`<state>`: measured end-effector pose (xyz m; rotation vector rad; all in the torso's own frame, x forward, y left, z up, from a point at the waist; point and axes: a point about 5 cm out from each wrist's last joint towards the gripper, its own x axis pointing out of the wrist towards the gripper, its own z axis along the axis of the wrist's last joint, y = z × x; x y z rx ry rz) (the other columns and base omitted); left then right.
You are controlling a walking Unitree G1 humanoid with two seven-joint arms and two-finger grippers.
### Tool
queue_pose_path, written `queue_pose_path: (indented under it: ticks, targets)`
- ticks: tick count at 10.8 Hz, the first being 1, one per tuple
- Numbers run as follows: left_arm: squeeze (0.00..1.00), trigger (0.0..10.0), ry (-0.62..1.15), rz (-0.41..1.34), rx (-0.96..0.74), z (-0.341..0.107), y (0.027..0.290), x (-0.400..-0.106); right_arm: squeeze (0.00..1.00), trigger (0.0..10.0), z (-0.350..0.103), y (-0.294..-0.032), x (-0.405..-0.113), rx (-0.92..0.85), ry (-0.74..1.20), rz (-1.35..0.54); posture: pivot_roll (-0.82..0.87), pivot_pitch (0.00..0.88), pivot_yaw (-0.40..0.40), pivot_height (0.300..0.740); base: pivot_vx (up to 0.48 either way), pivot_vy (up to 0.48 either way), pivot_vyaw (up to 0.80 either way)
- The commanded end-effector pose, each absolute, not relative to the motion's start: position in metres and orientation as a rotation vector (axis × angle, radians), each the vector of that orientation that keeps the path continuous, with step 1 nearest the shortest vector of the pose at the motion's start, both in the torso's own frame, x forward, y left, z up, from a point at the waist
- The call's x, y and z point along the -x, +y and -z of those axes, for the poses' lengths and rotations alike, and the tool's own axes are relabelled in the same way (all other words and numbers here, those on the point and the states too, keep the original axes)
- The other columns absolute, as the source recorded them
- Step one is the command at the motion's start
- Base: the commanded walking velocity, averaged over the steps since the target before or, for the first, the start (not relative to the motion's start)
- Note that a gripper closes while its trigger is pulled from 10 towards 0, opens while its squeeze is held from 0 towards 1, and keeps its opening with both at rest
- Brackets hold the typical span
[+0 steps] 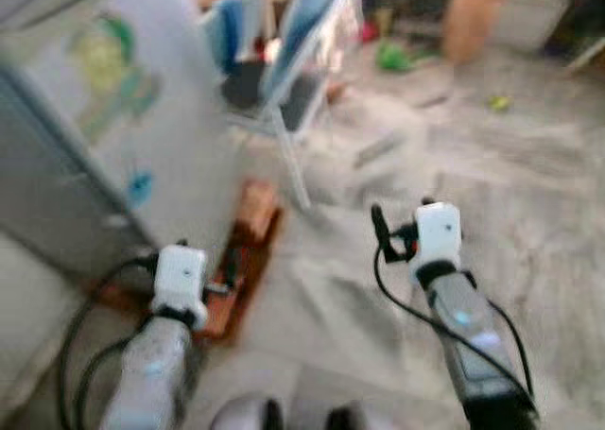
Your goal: Restocking fridge
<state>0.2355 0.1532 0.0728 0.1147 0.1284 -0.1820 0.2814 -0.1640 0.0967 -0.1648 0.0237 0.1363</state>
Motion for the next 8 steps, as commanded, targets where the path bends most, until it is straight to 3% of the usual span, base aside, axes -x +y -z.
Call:
queue_pose_path:
  ticks: [1, 3, 5, 8]
  targets:
    - [0.00, 10.0, 0.118, 0.192, -0.145, -0.0751, 0.1553, -0.2351, 0.00, 10.0, -0.0949, -0.1663, -0.2787, 0.169, 0.034, -0.133, 0.02, 0.129, -0.002, 0.740, 0.000, 0.000, 0.00]
    - [0.00, 10.0, 0.110, 0.201, -0.139, -0.0773, 0.1559, -0.2362, 0.00, 10.0, -0.0916, -0.1635, -0.2772, 0.166, 0.054, -0.145, 0.03, 0.130, 0.001, 0.740, 0.000, 0.000, -0.66]
    - [0.00, 10.0, 0.109, 0.199, -0.129, -0.0788, 0.1575, -0.2380, 0.00, 10.0, -0.0923, -0.1641, -0.2767, 0.168, 0.048, -0.148, 0.03, 0.129, 0.000, 0.740, 0.000, 0.304, -0.46]
    - [0.00, 10.0, 0.126, 0.195, -0.137, -0.0767, 0.1570, -0.2377, 0.00, 10.0, -0.0925, -0.1633, -0.2781, 0.174, 0.049, -0.154, 0.03, 0.137, -0.001, 0.740, 0.000, 0.414, 0.00]
